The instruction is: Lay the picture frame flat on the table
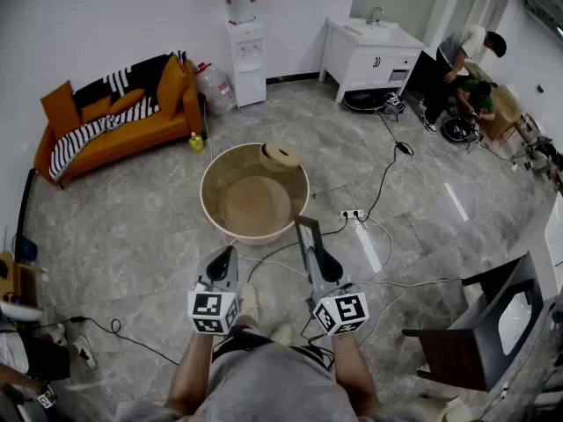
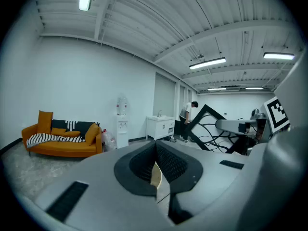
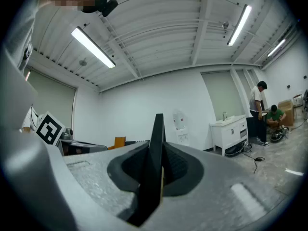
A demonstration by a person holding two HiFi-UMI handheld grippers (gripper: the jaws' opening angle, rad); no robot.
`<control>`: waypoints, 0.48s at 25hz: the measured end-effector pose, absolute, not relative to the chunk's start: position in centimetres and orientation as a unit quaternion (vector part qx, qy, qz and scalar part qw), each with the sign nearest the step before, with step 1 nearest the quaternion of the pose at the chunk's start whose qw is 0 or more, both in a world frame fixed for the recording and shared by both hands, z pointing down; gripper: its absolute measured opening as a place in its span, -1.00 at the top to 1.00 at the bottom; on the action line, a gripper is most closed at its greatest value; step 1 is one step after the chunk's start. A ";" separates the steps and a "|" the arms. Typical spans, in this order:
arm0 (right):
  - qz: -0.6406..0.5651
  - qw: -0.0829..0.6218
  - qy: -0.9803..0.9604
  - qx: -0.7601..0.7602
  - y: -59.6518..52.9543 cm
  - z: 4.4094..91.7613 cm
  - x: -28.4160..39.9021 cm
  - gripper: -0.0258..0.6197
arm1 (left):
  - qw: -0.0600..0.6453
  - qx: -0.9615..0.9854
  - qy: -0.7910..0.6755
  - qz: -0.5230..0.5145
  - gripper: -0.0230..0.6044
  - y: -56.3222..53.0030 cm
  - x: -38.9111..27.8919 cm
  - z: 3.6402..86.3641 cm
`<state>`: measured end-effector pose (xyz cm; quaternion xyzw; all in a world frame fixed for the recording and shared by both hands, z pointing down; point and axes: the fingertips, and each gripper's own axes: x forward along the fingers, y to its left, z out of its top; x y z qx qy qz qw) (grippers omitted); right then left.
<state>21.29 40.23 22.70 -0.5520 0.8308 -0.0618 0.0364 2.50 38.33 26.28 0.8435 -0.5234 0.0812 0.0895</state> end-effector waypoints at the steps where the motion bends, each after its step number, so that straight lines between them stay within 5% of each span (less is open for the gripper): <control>1: -0.062 0.036 0.831 -0.552 40.2 22.7 21.3 0.75 | 0.091 0.843 -0.523 0.082 0.88 38.3 2.6 26.3; 12: -0.078 0.036 0.832 -0.548 37.6 23.2 21.5 0.74 | 0.104 0.845 -0.517 0.091 0.88 35.6 3.1 26.9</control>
